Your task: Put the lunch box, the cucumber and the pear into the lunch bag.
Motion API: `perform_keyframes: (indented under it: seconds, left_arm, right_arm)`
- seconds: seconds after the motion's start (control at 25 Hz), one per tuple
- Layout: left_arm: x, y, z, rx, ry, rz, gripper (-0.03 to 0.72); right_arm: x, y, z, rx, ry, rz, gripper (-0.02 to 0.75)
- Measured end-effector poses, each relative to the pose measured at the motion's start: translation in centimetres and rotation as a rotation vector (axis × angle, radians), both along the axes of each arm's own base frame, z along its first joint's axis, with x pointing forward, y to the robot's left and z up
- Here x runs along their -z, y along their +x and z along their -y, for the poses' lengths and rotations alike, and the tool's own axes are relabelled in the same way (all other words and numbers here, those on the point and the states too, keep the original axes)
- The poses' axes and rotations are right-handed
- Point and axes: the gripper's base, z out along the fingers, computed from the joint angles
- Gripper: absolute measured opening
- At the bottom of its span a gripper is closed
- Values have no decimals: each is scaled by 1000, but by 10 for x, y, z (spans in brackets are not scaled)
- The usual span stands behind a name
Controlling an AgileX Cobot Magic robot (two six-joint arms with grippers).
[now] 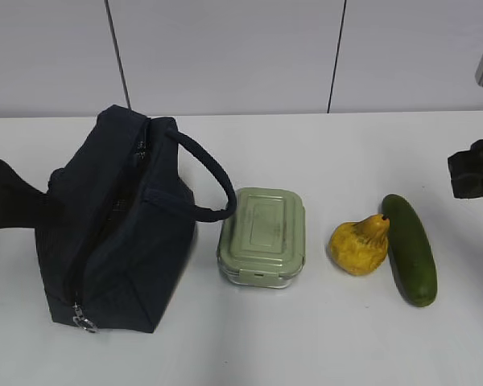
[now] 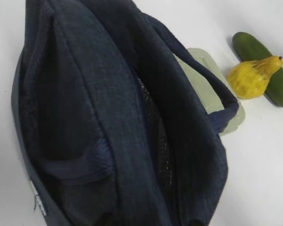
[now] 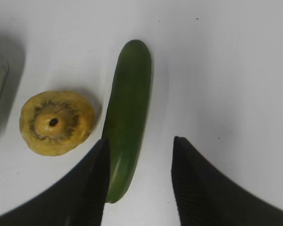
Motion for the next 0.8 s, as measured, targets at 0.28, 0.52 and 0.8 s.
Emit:
perform_keyframes:
  seconds: [0.28, 0.52, 0.8]
  left_arm:
    - [4, 8, -1, -33, 9, 16, 298]
    - [13, 13, -1, -29, 19, -27, 298]
    - [29, 20, 1, -23, 22, -104, 97]
  right_arm:
    - [8, 5, 0, 2, -2, -29, 345]
    - [18, 10, -1, 8, 9, -66, 345]
    - [31, 21, -2, 12, 14, -115, 345]
